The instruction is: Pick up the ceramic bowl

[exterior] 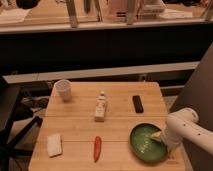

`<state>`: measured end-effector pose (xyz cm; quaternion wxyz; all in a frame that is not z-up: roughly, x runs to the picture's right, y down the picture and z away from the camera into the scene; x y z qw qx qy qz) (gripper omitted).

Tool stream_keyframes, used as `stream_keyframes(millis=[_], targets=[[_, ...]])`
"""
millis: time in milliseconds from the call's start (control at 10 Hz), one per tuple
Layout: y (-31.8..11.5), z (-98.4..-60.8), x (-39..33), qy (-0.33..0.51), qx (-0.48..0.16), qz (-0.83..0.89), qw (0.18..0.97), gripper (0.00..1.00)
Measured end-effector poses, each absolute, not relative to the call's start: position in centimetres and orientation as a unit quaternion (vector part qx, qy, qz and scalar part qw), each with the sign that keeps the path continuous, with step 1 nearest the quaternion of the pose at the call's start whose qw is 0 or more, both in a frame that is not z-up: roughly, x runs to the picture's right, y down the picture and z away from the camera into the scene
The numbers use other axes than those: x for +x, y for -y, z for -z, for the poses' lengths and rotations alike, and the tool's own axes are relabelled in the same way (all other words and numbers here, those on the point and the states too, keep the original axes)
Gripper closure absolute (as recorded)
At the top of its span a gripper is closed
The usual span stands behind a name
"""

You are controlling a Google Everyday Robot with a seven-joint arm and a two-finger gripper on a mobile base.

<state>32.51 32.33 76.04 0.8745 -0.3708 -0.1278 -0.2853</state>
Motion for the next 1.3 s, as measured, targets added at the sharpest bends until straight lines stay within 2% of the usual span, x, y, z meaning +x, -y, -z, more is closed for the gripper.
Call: stream_keyframes(millis=[200, 1300], targets=[[-32.2, -75.9, 32.4, 0.130, -0.370, 0.286, 0.874, 0.95], [-31.2, -75.2, 32.2, 0.129, -0.369, 0.287, 0.874, 0.95]])
